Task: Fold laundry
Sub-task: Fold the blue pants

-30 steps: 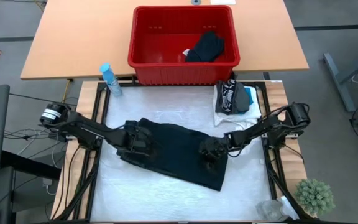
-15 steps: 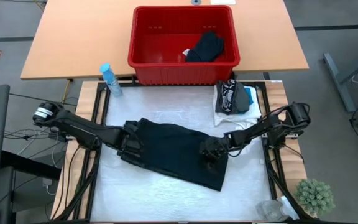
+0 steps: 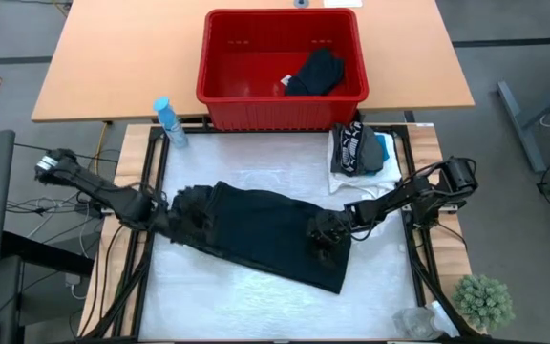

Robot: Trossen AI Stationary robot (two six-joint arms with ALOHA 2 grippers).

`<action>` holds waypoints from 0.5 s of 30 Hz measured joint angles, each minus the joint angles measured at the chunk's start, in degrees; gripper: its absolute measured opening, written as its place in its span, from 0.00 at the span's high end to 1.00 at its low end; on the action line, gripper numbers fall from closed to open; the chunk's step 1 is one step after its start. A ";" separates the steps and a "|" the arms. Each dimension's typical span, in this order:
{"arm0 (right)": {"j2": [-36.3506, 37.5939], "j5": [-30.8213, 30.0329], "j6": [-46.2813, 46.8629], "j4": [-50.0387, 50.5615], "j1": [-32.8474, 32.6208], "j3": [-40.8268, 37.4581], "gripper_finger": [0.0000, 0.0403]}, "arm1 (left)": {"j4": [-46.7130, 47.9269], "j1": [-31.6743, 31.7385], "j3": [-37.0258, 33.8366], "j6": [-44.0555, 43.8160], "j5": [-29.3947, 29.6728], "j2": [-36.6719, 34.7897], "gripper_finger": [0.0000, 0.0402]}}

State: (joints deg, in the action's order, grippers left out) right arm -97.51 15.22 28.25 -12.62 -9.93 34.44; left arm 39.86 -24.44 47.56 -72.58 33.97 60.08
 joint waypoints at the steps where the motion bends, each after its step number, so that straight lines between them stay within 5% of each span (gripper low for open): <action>1: 0.00 0.01 -0.01 0.00 -0.01 0.00 0.96 | -0.20 -1.28 -2.45 -2.15 0.76 -0.05 1.00; 9: -0.02 -0.09 0.09 0.16 -0.43 0.00 0.95 | -6.07 -13.00 -15.70 -20.64 3.57 0.87 1.00; 15: -0.02 -0.04 0.43 0.15 -0.13 0.00 0.95 | -7.17 -16.52 -20.94 -34.41 -1.11 8.07 1.00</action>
State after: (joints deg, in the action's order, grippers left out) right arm -97.54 15.18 28.68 -12.47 -10.07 34.44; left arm 32.69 -40.96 26.62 -106.99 32.86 68.14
